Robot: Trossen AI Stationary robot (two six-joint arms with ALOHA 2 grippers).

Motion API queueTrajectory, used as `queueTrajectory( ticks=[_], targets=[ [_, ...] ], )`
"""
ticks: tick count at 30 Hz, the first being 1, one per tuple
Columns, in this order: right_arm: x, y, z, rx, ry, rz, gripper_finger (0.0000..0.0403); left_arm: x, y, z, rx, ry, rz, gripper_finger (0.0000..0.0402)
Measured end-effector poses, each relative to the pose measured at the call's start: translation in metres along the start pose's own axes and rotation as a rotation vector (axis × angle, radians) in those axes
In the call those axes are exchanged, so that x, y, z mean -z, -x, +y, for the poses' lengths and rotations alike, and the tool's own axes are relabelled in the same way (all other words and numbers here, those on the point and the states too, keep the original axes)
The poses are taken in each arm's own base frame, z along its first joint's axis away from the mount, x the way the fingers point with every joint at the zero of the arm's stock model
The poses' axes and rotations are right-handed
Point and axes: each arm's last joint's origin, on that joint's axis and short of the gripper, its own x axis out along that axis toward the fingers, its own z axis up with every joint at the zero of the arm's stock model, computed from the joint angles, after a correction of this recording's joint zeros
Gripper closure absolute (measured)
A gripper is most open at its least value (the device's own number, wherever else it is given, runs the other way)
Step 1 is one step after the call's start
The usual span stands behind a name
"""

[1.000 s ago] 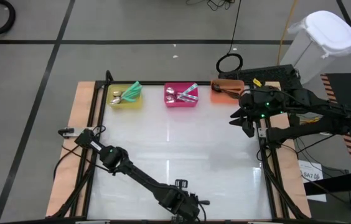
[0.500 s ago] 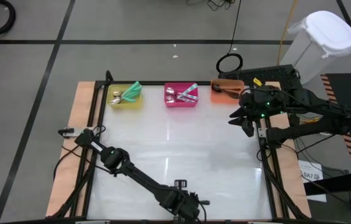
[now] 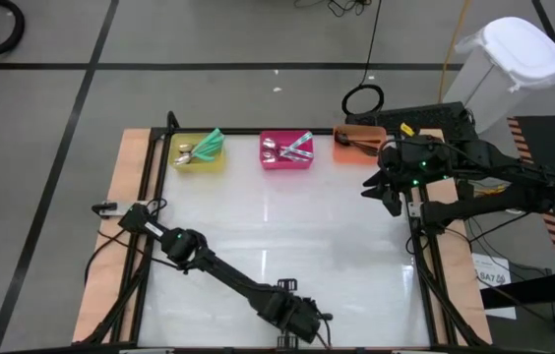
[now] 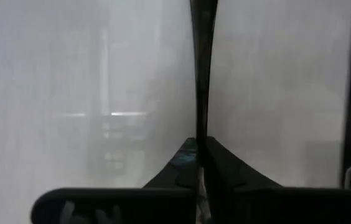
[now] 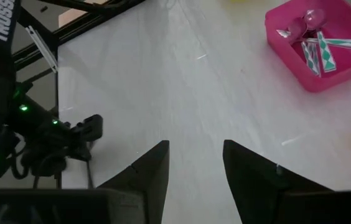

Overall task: Sort silverware by color (type)
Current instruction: Put the black spoon into the orange bin

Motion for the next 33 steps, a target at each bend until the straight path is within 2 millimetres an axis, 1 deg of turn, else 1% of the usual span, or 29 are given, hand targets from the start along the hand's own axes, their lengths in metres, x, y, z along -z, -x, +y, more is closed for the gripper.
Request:
queueTrajectory(
  ticks=[3, 8, 16, 21, 25, 33],
  targets=[
    [0.001, 0.001, 0.001, -0.028, -0.01, 0.008, 0.0255, -0.005, 0.004, 0.009, 0.007, 0.006, 0.002, 0.0395],
    [0.002, 0.005, 0.002, -0.081, -0.043, 0.01, 0.0255, -0.012, 0.019, 0.023, -0.023, 0.009, -0.01, 0.0398],
    [0.005, 0.01, 0.005, -0.151, -0.116, 0.026, 0.0255, -0.02, 0.054, 0.042, -0.03, 0.003, -0.03, 0.04],
    [0.007, 0.01, 0.011, -0.192, -0.158, 0.052, 0.0255, -0.026, 0.084, 0.058, -0.052, 0.008, -0.072, 0.04],
    [0.008, 0.009, 0.016, -0.213, -0.11, 0.06, 0.0255, -0.029, 0.103, 0.069, -0.066, 0.01, -0.097, 0.0401],
    [0.007, 0.01, 0.031, -0.298, 0.06, 0.0, 0.0255, -0.034, 0.149, 0.094, -0.024, 0.06, -0.164, 0.0401]
  ],
)
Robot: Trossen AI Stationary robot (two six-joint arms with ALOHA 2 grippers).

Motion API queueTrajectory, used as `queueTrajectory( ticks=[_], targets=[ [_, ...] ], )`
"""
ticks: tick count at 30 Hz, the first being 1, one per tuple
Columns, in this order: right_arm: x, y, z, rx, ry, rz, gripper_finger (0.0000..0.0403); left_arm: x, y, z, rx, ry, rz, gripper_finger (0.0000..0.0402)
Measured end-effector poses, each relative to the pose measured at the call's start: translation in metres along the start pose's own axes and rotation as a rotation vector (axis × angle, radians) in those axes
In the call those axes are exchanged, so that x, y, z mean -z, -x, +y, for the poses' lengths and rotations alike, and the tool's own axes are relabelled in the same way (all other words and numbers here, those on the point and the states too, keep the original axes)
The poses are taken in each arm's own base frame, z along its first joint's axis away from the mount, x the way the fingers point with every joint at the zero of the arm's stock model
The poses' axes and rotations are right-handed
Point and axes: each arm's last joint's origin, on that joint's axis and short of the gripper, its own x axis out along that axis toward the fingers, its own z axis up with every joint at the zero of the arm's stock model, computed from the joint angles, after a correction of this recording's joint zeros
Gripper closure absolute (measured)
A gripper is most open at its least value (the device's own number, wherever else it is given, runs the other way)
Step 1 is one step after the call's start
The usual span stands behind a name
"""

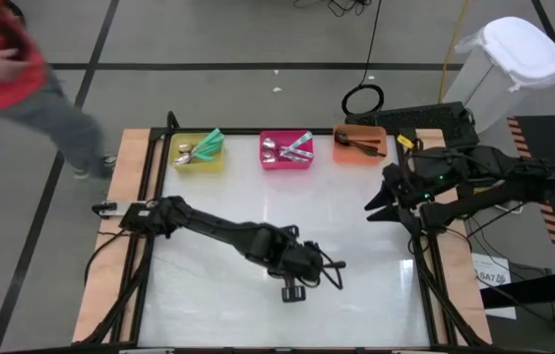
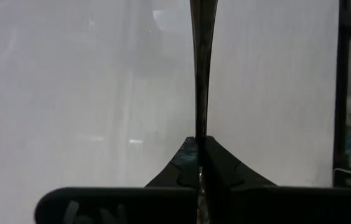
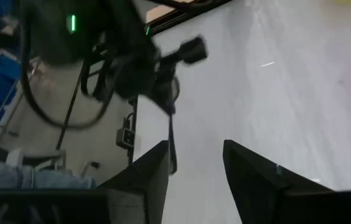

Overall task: Sort silverware by color (type)
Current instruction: Put the black spoon into the orange bin

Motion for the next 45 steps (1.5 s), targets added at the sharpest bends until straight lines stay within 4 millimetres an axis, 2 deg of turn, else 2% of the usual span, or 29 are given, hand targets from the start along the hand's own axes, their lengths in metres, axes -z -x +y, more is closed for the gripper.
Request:
queueTrajectory(
  ticks=[7, 12, 16, 19, 31, 37, 41, 45],
  targets=[
    [0.002, -0.008, 0.009, -0.043, 0.124, 0.037, 0.0255, -0.01, 0.036, 0.021, 0.06, 0.057, -0.076, 0.0401],
    [0.001, -0.016, 0.018, -0.08, 0.383, 0.019, 0.0255, -0.019, 0.057, 0.034, 0.134, 0.084, -0.151, 0.0401],
    [-0.001, -0.019, 0.026, -0.121, 0.632, -0.024, 0.0255, -0.024, 0.061, 0.04, 0.232, 0.088, -0.16, 0.0401],
    [-0.002, -0.022, 0.03, -0.138, 0.73, -0.046, 0.0255, -0.024, 0.064, 0.043, 0.294, 0.1, -0.138, 0.0401],
    [0.009, -0.032, 0.05, -0.215, 0.885, -0.017, 0.0255, -0.032, 0.081, 0.052, 0.398, 0.231, -0.189, 0.0401],
    [0.012, -0.04, 0.057, -0.109, 0.978, -0.029, 0.0255, -0.04, 0.09, 0.052, 0.475, 0.229, -0.275, 0.0401],
    [0.011, -0.043, 0.061, -0.056, 1.036, -0.065, 0.0256, -0.04, 0.092, 0.052, 0.495, 0.229, -0.271, 0.0401],
    [0.012, -0.047, 0.063, -0.059, 1.071, -0.052, 0.0273, -0.04, 0.092, 0.051, 0.512, 0.228, -0.263, 0.0401]
  ],
)
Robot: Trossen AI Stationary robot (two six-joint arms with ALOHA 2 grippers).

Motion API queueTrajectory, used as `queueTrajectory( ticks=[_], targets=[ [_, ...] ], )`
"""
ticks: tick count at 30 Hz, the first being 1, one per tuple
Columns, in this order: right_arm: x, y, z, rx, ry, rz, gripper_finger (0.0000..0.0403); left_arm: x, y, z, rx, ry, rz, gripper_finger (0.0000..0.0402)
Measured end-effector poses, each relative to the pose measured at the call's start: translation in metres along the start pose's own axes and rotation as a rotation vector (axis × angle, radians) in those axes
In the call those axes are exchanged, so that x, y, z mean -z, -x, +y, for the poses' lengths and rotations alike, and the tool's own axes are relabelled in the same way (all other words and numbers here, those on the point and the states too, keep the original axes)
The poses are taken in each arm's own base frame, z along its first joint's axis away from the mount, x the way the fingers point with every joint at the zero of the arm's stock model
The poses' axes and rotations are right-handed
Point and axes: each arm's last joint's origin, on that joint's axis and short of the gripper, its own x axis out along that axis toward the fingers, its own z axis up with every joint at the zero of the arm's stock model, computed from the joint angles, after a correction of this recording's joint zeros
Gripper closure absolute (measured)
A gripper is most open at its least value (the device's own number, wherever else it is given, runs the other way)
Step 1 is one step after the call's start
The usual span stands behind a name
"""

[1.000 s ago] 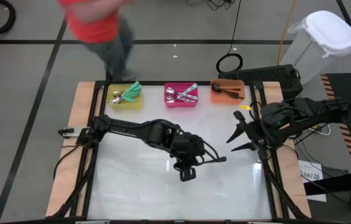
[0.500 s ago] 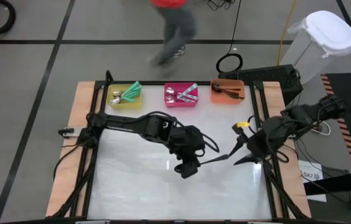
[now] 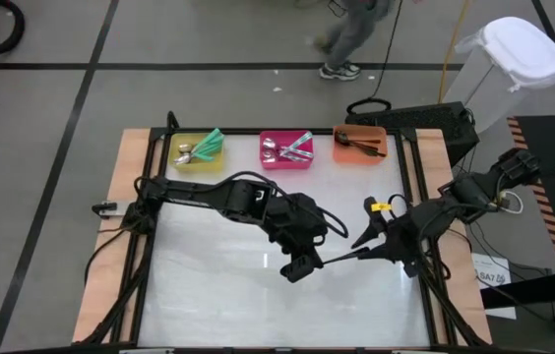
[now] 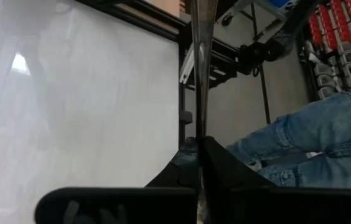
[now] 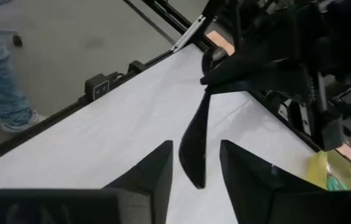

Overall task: Sort silverware by color (type)
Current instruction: Put the black spoon into the orange bin

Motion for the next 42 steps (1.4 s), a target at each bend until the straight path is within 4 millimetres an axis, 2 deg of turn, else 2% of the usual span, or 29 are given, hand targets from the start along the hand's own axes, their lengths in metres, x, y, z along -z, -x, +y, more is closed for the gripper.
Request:
queueTrajectory(
  ticks=[13, 18, 24, 29, 32, 36, 42],
  targets=[
    [-0.002, -0.006, 0.004, -0.014, 0.004, 0.007, 0.0391, 0.0, 0.0, 0.0, 0.006, 0.014, 0.006, 0.0401],
    [-0.002, -0.006, 0.004, -0.014, -0.035, 0.01, 0.0396, 0.0, -0.001, 0.0, -0.016, 0.013, -0.006, 0.0395],
    [0.001, -0.005, 0.007, -0.053, -0.072, 0.03, 0.0399, -0.001, 0.0, 0.001, -0.072, 0.006, -0.047, 0.0327],
    [0.007, 0.005, 0.007, -0.022, -0.066, 0.082, 0.04, -0.002, 0.005, 0.006, -0.096, 0.069, -0.04, 0.0263],
    [0.012, 0.015, 0.005, 0.042, -0.062, 0.114, 0.0401, -0.002, 0.021, 0.01, -0.119, 0.125, -0.025, 0.0242],
    [0.022, 0.031, 0.0, 0.13, -0.064, 0.171, 0.0401, 0.001, 0.052, 0.011, -0.21, 0.148, -0.031, 0.0235],
    [0.042, 0.047, -0.013, 0.308, -0.047, 0.336, 0.0402, 0.007, 0.113, -0.001, -0.375, 0.032, -0.161, 0.0234]
  ],
)
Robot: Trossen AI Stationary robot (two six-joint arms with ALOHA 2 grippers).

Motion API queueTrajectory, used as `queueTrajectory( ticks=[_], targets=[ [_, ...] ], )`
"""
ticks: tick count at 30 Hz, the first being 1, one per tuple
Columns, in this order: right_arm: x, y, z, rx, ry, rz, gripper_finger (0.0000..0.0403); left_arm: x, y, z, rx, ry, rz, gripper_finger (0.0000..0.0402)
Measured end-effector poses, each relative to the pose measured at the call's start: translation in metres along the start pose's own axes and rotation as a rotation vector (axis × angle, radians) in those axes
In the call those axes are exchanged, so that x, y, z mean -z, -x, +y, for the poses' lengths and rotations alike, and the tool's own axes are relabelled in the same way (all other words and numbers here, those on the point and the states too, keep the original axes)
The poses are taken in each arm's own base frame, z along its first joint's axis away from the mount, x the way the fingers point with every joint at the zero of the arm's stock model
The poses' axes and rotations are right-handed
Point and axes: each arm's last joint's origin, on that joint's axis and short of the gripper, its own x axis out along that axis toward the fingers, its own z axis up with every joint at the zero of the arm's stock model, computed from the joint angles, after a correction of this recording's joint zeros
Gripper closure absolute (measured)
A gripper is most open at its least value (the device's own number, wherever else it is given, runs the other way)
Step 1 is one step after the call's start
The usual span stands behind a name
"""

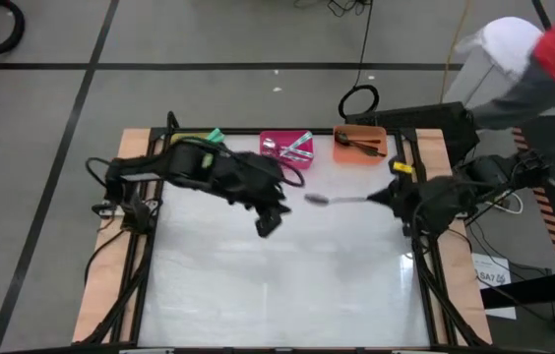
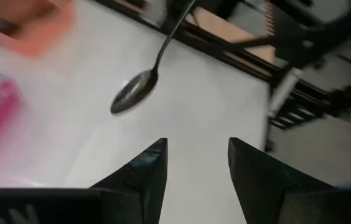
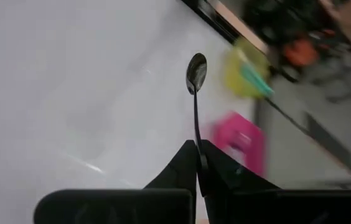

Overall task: Sort silverware by color (type)
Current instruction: Put the black spoon into the orange bin

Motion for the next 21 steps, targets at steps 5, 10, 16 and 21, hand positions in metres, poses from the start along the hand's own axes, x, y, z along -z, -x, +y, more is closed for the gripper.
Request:
queueTrajectory(
  ticks=[5, 10, 16, 21],
  targets=[
    [0.015, -0.002, -0.016, 0.154, 0.107, 0.168, 0.0402, -0.004, 0.032, 0.015, -0.102, -0.074, -0.077, 0.0234],
    [0.032, -0.005, -0.032, 0.21, 0.15, 0.345, 0.0402, -0.008, 0.048, 0.031, -0.144, -0.102, -0.091, 0.0234],
    [0.052, -0.02, -0.045, 0.242, 0.16, 0.497, 0.0402, -0.012, 0.048, 0.042, -0.16, -0.137, -0.07, 0.0234],
    [0.085, -0.051, -0.044, 0.172, 0.178, 0.598, 0.0402, -0.012, 0.048, 0.045, -0.164, -0.13, -0.057, 0.0234]
  ],
)
